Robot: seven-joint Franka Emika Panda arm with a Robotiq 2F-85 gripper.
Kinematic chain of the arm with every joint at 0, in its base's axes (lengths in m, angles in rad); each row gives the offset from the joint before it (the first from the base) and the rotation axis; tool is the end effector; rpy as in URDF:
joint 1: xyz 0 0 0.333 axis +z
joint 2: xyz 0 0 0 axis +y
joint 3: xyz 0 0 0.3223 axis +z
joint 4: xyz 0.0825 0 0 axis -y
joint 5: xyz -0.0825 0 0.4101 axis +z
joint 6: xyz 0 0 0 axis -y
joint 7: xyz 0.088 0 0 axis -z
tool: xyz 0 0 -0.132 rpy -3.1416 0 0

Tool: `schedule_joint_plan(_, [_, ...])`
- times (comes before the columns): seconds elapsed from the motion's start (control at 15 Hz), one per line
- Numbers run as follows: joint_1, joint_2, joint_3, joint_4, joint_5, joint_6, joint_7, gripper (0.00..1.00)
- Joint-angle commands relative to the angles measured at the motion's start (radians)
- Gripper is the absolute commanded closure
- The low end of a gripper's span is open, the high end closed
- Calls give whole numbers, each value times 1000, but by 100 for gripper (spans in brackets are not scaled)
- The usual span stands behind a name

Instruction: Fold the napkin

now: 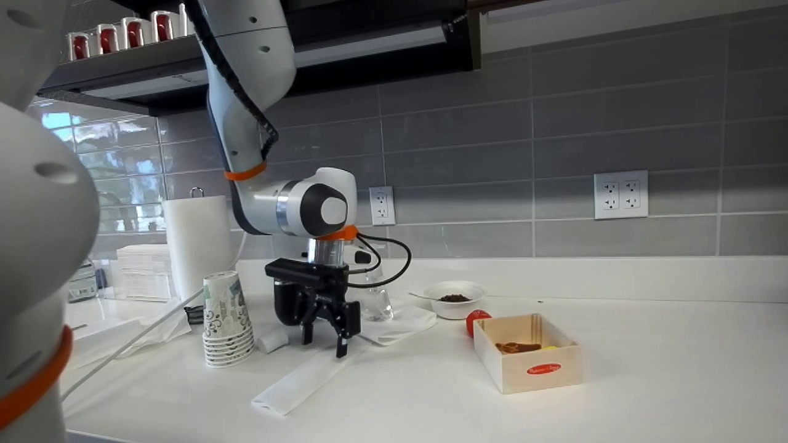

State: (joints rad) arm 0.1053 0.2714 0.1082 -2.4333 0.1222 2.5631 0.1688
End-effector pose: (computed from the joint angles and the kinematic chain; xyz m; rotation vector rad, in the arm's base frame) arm 0.4713 0.1057 0.1424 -3.0706 0.0987 0.2394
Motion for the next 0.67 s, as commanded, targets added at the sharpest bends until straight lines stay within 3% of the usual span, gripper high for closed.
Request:
schedule_joint_plan(0.0, [20,-77,0,1,-32,-55,-8,0])
schedule_joint_plan(0.6, [37,-223,3,-33,-100,-121,25,0])
